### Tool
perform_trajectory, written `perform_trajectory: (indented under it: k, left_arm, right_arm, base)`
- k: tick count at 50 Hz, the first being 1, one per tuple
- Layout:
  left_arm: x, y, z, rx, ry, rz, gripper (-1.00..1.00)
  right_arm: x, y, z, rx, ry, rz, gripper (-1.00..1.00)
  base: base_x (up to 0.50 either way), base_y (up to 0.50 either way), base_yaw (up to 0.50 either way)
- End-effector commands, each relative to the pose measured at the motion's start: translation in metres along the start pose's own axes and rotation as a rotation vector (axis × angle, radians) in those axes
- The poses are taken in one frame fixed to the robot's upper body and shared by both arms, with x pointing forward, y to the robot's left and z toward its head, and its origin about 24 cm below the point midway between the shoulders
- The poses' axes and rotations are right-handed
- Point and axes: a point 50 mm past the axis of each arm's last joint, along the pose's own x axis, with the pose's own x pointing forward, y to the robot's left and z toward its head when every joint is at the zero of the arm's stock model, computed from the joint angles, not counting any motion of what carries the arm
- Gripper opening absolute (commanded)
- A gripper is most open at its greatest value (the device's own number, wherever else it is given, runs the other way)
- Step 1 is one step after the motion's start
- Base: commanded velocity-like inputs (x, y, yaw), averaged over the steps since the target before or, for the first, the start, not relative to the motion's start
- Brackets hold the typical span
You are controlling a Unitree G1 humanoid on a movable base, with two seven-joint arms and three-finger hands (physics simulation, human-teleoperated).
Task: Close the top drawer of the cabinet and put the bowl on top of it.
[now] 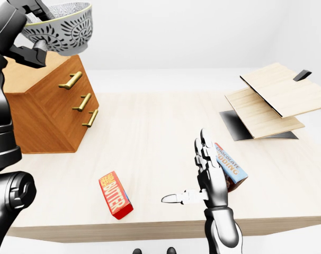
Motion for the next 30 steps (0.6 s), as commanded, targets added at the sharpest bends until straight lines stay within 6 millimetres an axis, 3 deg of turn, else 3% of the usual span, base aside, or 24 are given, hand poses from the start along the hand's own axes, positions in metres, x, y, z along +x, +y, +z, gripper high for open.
perform_trajectory:
  k: [1,16,30]
  left_arm:
    - [0.008,0.011,-0.053,-0.094,0.168,0.093,-1.0]
    - [0.008,0.012,-0.106,-0.15,0.383,0.14,-1.0]
    - [0.001,0.011,-0.135,-0.177,0.52,0.154,-1.0]
  right_arm:
    - [0.0,0.001,-0.001,-0.003,0.001,0.0,1.0]
    - [-0.001,0.0,0.001,-0.002,-0.003,-0.002,1.0]
    - [0.0,0.001,0.0,-0.004,-0.001,-0.001,1.0]
  base:
    - [0.0,0.0,0.0]
    - [0.0,0.0,0.0]
    - [0.0,0.0,0.0]
